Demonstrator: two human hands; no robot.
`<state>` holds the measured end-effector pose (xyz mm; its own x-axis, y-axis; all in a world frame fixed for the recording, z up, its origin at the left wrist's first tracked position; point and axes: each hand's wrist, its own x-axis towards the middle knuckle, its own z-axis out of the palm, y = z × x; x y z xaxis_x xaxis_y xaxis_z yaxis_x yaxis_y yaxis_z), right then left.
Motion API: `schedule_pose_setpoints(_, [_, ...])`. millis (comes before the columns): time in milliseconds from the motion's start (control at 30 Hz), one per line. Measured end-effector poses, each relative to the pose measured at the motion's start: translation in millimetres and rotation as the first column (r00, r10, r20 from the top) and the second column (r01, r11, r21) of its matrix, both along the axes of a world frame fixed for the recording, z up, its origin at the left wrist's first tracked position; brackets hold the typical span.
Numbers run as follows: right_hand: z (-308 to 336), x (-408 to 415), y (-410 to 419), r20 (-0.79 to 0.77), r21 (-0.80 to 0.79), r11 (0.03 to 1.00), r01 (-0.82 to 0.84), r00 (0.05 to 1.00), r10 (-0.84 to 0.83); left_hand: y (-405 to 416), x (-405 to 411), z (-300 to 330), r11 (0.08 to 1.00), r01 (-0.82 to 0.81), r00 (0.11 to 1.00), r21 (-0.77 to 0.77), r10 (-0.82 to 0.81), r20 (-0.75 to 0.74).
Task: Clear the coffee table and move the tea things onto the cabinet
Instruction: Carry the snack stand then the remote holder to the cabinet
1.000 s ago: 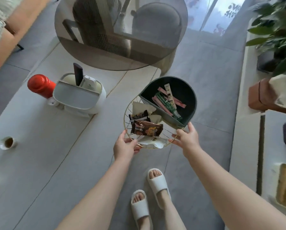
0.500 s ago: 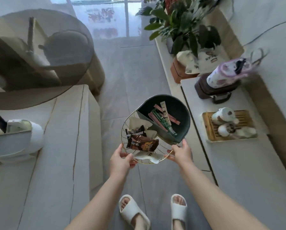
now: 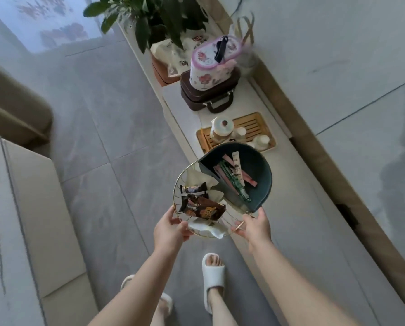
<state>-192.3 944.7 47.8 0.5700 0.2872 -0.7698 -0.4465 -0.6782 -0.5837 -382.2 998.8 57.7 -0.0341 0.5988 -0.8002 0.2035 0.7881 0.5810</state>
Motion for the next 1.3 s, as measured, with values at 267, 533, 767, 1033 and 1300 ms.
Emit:
schedule_pose_setpoints(267, [-26.2,110.9,-27.2,0.004,-0.052,0.992,0.113,0.994,-0.113,-10.5,120.4,-30.2,0.989,0.017,1.000,-0.149,-0.014,0.021])
schedule_pose_setpoints(533, [-56.5,162.2,-26.5,-0.025,-0.062,0.983,0.172,0.984,-0.174,9.3,181.9,-59.0,0.982,0.108,0.994,-0.158,-0.109,-0.002])
schedule_pose_setpoints(767, [-77.8,182.2,-23.5,-0.021,-0.066,0.978,0.197,0.980,-0.199,16.4,205.5,-81.4,0.981,0.122,0.991,-0.153,-0.129,-0.039])
schedule_pose_setpoints(1033, [-92.3,181.3,-20.3,-0.021,-0.053,0.979,0.198,0.980,-0.199,22.0,205.2,-97.1,0.982,0.138,0.988,-0.131,-0.146,-0.053])
schedule_pose_setpoints(1300, [-86.0,169.4,-12.7,0.042,-0.171,0.979,0.110,0.994,-0.104,27.7,201.9,-88.2,0.982,0.173,0.984,-0.078,-0.174,-0.019])
